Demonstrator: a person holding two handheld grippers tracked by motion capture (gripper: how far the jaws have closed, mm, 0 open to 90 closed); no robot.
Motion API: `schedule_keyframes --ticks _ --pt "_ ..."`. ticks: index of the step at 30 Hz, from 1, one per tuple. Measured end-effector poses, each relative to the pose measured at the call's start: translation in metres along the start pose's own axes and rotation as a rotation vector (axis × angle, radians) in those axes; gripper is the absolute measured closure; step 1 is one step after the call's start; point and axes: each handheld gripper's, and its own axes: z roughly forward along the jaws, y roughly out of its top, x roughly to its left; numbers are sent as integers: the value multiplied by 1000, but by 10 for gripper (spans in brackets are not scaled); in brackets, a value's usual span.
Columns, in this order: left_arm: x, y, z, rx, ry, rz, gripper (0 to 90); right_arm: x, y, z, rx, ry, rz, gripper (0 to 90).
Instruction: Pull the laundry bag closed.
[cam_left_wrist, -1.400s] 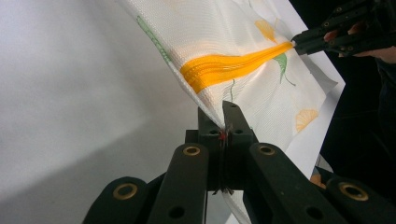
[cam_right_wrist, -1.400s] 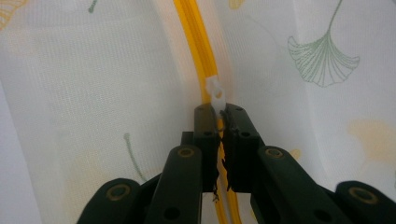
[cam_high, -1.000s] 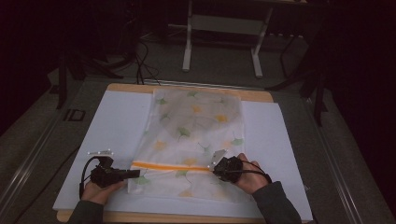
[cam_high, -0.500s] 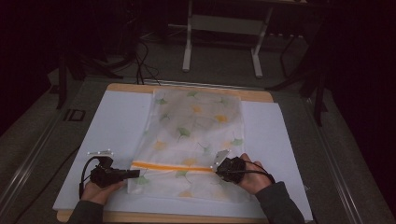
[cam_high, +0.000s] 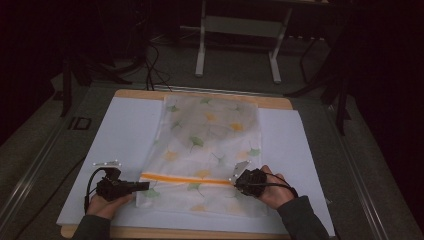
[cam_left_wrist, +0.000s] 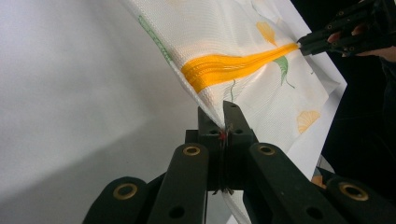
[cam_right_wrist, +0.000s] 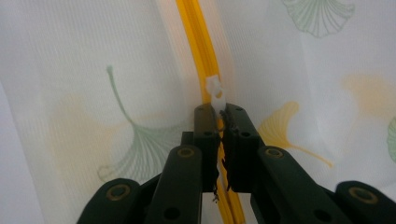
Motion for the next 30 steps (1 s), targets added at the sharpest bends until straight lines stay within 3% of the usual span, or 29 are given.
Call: schedule_keyframes --ticks 8,23,26,30 --pt "0 0 0 0 3 -1 890 -5 -14 -5 6 -2 15 848" --pt "1 0 0 0 3 0 890 -24 -64 -22 59 -12 105 848" --pt "0 1 2 2 -2 11 890 -25 -75 -26 38 3 138 848" --pt "-2 0 3 12 6 12 890 -24 -76 -26 36 -11 141 847"
